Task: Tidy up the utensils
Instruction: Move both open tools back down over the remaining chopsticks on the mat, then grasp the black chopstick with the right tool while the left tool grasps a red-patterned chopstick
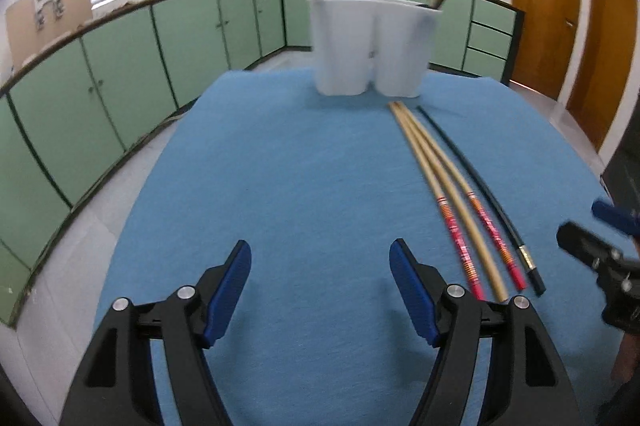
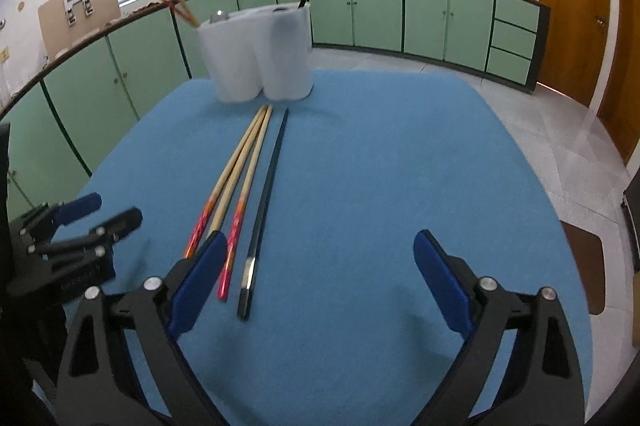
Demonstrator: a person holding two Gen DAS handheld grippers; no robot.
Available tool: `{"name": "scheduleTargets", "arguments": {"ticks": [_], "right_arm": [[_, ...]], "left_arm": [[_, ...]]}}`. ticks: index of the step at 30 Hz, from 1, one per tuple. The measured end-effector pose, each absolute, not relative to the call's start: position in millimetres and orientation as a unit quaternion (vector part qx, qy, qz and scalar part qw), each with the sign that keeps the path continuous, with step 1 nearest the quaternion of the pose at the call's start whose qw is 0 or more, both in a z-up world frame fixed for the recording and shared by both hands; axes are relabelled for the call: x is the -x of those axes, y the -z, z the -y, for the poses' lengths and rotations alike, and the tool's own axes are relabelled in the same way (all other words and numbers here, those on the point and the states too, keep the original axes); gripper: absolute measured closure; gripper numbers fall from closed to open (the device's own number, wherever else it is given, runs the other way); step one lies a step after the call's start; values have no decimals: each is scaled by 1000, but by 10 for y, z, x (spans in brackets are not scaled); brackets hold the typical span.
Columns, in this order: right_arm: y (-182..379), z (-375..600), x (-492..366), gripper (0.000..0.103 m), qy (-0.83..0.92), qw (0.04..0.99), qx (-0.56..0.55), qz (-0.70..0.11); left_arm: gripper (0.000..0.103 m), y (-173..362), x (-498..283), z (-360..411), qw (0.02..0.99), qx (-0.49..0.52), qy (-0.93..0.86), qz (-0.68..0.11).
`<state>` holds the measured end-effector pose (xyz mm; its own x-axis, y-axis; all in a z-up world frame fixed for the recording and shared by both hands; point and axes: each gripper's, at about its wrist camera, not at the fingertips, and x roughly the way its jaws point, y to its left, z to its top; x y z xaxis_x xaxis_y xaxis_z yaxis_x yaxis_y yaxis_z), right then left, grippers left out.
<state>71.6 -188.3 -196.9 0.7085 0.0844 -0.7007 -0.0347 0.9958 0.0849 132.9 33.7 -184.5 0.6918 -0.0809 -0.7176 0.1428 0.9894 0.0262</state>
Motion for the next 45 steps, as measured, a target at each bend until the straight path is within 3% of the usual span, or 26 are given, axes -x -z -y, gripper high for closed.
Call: {"name": "scheduleTargets", "arguments": {"ticks": [5, 12, 15, 21, 45], "right_arm": [[2055, 1802, -720, 33, -49, 914, -20, -402], [2140, 1693, -752, 58, -73, 899, 0, -432], [2135, 1670, -738, 63, -74, 899, 7, -431], [2127, 1655, -715, 95, -79, 899, 17, -430], [2152, 2241, -793, 97, -9, 902, -33, -430]], "left_arm": [[33, 1839, -1323, -404, 920, -33, 44, -388], [33, 1851, -1284, -321, 919, -31, 58, -389], [33, 1850, -1270, -276, 919, -31, 66, -388], [33, 1855, -1254, -178, 917, -36, 76, -390], [34, 2005, -1208, 299, 893, -44, 122, -431]]}}
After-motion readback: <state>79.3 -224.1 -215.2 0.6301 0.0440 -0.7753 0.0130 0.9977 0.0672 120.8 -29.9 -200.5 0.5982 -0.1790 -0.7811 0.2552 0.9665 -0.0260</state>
